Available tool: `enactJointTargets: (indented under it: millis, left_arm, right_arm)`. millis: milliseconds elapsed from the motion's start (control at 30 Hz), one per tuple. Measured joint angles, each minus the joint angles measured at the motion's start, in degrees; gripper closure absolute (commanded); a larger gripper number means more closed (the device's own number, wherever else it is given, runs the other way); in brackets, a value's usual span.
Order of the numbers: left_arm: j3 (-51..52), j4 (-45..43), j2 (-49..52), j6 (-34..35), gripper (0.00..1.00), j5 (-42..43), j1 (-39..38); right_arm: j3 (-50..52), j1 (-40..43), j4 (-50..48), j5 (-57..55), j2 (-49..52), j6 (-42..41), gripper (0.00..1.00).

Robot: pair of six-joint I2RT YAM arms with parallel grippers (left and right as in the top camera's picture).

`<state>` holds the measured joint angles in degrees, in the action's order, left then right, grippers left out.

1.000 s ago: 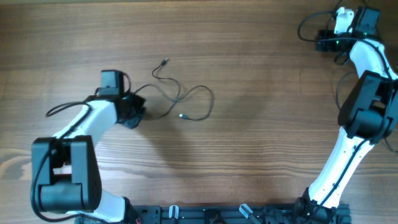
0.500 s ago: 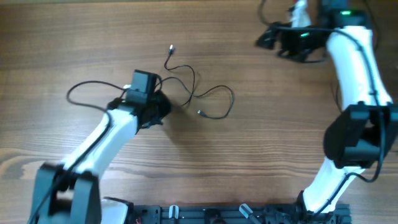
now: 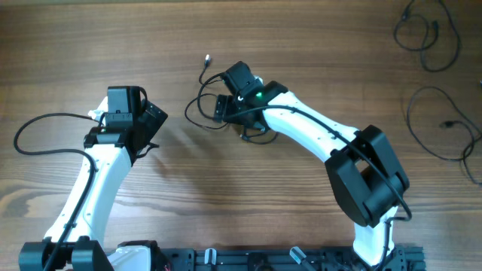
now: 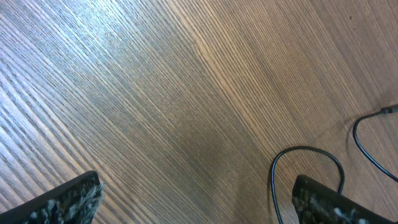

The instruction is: Untangle cables

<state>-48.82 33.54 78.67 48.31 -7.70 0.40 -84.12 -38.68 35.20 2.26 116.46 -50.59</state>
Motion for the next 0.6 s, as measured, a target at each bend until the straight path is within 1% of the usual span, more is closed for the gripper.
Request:
enactJointTargets:
  millis: [100, 133, 167, 200, 233, 267, 367, 500, 533, 600]
  left_arm:
    - [0.02, 0.02, 0.0, 0.0, 0.0, 0.0, 0.0]
    - [0.02, 0.07, 0.0, 0.0, 0.0, 0.0, 0.0]
    - [0.02, 0.26, 0.0, 0.0, 0.0, 0.0, 0.0]
    - [0.02, 1.01, 0.0, 0.0, 0.0, 0.02, 0.0]
    - [0.0, 1.68, -0.02, 0.0, 0.0, 0.02, 0.0]
    - [0.0, 1.9, -0.02, 0.0, 0.0, 0.0, 0.0]
    - [0.02, 2.73, -0.04, 0.0, 0.0, 0.0, 0.0]
    - [0.02, 2.75, -0.04, 0.0, 0.0, 0.0, 0.0]
    - [0.02, 2.75, -0.04, 0.0, 0.0, 0.0, 0.0]
    - [0.02, 2.99, -0.04, 0.02, 0.0, 0.0, 0.0]
  right_arm:
    - [0.0, -0.79, 0.11, -3.48, 1.36, -17.86, 0.0]
    - [0.0, -0.79, 0.11, -4.42, 2.21, -22.23, 0.01]
    - [0.26, -0.83, -3.13, -6.45, 3.39, -26.16, 0.09]
    - [0.31, -0.83, -7.45, -9.03, 4.52, -27.3, 0.13]
    - [0.39, -0.94, -11.37, -11.34, 5.38, -26.51, 0.16]
    - [0.35, -0.96, -11.69, -12.09, 5.77, -26.01, 0.2]
    - [-0.46, -1.55, -11.93, -14.19, 6.99, -23.43, 0.25]
    - [-1.97, -3.23, -10.49, -18.32, 8.66, -15.74, 0.32]
    - [-2.69, -3.96, -9.31, -20.24, 9.35, -13.62, 0.39]
    - [-3.43, -4.37, -7.32, -22.27, 10.14, -11.87, 0.58]
